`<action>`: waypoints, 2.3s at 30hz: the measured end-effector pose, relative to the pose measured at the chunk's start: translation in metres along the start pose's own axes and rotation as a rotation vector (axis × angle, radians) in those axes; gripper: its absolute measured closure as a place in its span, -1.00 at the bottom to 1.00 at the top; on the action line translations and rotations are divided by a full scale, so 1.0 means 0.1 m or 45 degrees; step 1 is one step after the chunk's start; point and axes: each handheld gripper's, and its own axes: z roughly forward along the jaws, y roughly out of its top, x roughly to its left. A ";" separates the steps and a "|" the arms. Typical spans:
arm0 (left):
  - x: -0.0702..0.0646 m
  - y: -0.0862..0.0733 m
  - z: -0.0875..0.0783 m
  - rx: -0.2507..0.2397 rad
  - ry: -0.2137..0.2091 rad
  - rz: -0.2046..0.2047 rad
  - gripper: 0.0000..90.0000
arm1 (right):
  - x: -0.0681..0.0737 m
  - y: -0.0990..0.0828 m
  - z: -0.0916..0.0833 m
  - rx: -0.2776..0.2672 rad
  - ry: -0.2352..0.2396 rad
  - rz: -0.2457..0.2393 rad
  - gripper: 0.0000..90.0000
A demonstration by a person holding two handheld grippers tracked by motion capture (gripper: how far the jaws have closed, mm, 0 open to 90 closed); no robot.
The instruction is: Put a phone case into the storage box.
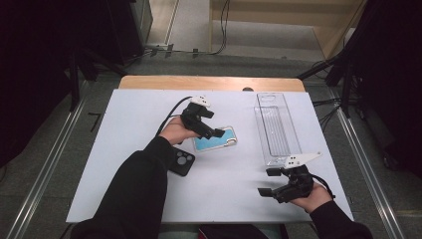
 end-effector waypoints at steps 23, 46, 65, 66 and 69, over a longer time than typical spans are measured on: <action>0.08 -0.21 0.21 0.107 0.023 0.025 -0.95 | -0.01 -0.01 -0.01 0.002 -0.012 0.001 -0.71; 0.06 -0.36 0.33 0.263 0.102 0.106 -0.85 | -0.01 -0.01 0.00 0.005 -0.013 0.001 -0.71; -0.01 -0.36 0.36 0.323 0.167 0.220 -0.77 | -0.01 -0.01 0.00 0.004 -0.014 0.001 -0.71; -0.01 -0.36 0.36 0.323 0.168 0.220 -0.77 | -0.01 -0.01 0.00 0.004 -0.015 0.001 -0.71; -0.02 -0.35 0.35 0.325 0.170 0.219 -0.74 | -0.01 -0.01 0.00 0.005 -0.016 0.003 -0.71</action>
